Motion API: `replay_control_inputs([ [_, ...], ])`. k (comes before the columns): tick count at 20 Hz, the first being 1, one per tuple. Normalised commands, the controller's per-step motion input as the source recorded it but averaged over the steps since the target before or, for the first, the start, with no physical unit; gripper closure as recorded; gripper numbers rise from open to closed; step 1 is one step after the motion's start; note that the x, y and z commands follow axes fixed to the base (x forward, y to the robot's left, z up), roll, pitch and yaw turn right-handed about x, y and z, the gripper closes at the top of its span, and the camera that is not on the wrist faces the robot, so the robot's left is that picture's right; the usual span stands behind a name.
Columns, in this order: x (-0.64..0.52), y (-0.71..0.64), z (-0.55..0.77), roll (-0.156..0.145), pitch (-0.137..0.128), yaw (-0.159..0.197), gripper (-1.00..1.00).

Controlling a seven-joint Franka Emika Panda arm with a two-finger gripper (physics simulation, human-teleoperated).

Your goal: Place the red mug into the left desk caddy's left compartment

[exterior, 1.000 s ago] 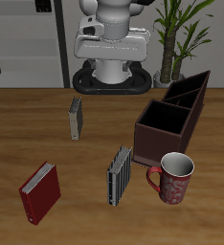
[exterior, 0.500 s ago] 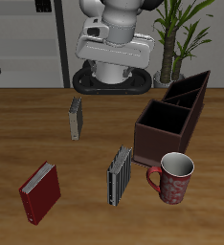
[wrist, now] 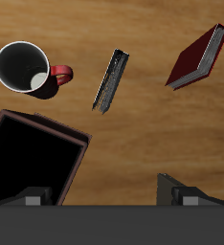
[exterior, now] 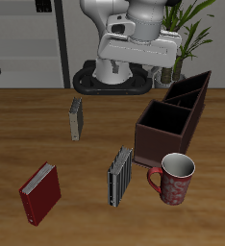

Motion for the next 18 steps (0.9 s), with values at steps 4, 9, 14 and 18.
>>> replay_control_inputs([
  [4,0.27,0.48,0.14,0.044,-0.019,0.012,-1.00],
  [9,0.40,0.62,0.12,0.070,-0.012,0.037,-1.00],
  [14,0.46,0.30,0.08,0.008,-0.037,0.003,-1.00],
  [18,0.27,0.16,0.01,0.038,-0.024,-0.016,-1.00],
])
